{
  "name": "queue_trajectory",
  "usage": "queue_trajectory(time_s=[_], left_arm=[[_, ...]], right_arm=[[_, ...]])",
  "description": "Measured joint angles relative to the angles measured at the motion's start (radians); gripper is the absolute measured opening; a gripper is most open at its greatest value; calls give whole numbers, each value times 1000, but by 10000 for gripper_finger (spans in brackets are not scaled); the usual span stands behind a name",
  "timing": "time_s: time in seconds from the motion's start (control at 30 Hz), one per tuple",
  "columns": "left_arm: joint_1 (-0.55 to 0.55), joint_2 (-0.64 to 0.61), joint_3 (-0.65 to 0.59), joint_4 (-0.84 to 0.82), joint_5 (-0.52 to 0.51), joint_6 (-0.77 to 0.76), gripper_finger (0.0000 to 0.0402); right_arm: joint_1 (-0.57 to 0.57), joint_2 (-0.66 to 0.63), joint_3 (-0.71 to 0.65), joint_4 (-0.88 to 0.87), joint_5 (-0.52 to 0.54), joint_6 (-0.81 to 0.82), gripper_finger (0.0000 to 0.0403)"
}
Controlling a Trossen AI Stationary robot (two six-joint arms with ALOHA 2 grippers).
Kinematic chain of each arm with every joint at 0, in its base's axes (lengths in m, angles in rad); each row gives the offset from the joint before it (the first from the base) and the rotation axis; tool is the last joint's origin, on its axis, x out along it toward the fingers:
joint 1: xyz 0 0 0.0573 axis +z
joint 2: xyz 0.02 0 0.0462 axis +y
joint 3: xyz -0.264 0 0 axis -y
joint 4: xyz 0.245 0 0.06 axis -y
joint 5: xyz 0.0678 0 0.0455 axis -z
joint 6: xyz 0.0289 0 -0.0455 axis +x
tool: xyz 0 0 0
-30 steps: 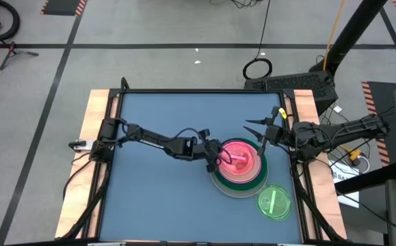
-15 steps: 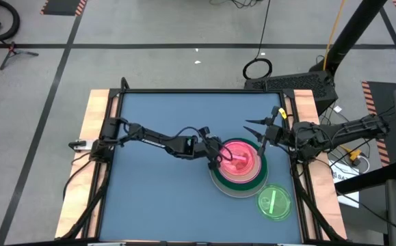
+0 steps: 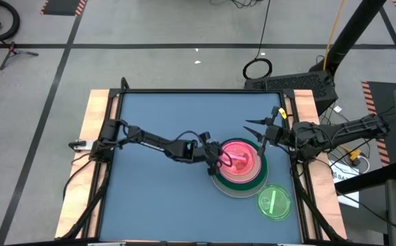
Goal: Stack plastic plates
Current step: Stack the light pink plate on top of the light green plate
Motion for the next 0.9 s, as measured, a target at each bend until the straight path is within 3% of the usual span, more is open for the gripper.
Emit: queue_trajectory(time_s=[0.23, 0.47, 0.63, 0.8, 0.9], left_arm=[[-24, 0, 0, 3, -5, 11, 81], [-4, -12, 22, -14, -197, 132, 81], [55, 18, 47, -22, -196, 185, 72], [69, 17, 47, 2, -189, 220, 9], [66, 17, 47, 37, -89, 216, 5]], right_arm=[[0, 0, 0, 0, 0, 0, 98], [0, 0, 0, 0, 0, 1, 98], [0, 0, 0, -1, 0, 1, 98], [0, 0, 0, -3, 0, -1, 98], [0, 0, 0, -7, 0, -8, 98]])
